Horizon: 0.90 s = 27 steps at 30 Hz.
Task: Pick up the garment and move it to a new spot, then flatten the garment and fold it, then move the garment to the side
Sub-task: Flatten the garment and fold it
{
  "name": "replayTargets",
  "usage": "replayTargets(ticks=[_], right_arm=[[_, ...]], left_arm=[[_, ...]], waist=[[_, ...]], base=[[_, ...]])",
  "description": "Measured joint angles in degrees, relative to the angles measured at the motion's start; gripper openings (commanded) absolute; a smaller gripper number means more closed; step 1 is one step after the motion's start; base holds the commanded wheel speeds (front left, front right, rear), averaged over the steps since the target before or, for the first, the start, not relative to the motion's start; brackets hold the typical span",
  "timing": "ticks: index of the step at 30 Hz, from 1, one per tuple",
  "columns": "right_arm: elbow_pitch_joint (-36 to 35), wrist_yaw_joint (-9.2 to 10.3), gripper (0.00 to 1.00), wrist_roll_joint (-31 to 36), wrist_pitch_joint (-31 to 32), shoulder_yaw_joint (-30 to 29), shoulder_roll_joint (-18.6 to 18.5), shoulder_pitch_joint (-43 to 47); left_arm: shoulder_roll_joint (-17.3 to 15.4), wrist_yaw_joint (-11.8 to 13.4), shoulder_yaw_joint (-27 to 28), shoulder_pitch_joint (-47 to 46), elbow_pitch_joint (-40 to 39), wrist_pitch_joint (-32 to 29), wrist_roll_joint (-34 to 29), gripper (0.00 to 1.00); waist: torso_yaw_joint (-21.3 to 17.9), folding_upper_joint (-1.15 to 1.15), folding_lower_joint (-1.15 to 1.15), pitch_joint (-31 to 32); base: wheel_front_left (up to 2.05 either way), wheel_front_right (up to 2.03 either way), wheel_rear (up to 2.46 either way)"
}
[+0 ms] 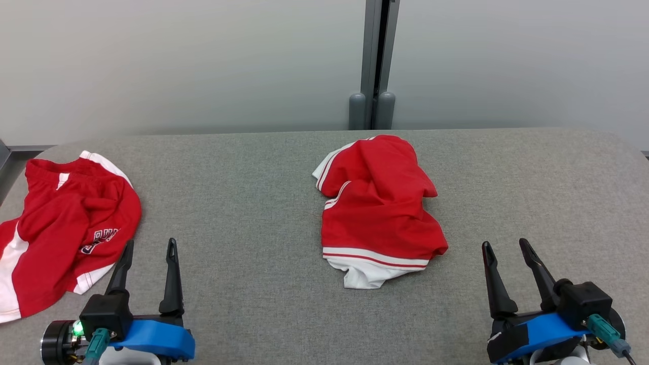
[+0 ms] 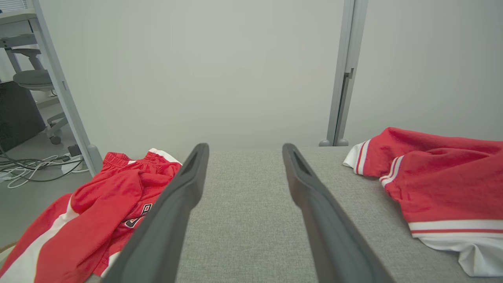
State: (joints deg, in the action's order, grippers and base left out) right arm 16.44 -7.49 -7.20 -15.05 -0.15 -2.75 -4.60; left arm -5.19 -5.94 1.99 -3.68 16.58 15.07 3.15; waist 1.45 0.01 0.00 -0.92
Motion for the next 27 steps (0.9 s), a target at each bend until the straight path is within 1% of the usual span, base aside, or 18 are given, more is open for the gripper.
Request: replayTargets(ticks=[18, 22, 27], right_arm=[[0.15, 0.01, 1.0, -0.41, 0.0, 0.07, -0.01, -0.21], [0.16, 0.0, 1.0, -0.42, 0.0, 0.49, 0.0, -0.77], [-0.01, 0.0, 1.0, -0.42, 0.01, 1.6, 0.0, -2.35]], left_arm=[[0.77, -0.51, 0.35, -0.59, 0.68, -0.01, 0.21, 1.0], [1.26, -0.77, -1.21, -3.39, 1.3, -0.01, 1.1, 1.0], [1.44, -1.16, -4.04, -9.56, 2.9, 0.0, 2.12, 1.0]], waist=[[-0.3, 0.0, 0.0, 0.18], [-0.74, 0.0, 0.0, -0.6], [-2.22, 0.0, 0.0, -2.38]], base=[[0.0, 0.0, 0.0], [0.0, 0.0, 0.0], [0.0, 0.0, 0.0]])
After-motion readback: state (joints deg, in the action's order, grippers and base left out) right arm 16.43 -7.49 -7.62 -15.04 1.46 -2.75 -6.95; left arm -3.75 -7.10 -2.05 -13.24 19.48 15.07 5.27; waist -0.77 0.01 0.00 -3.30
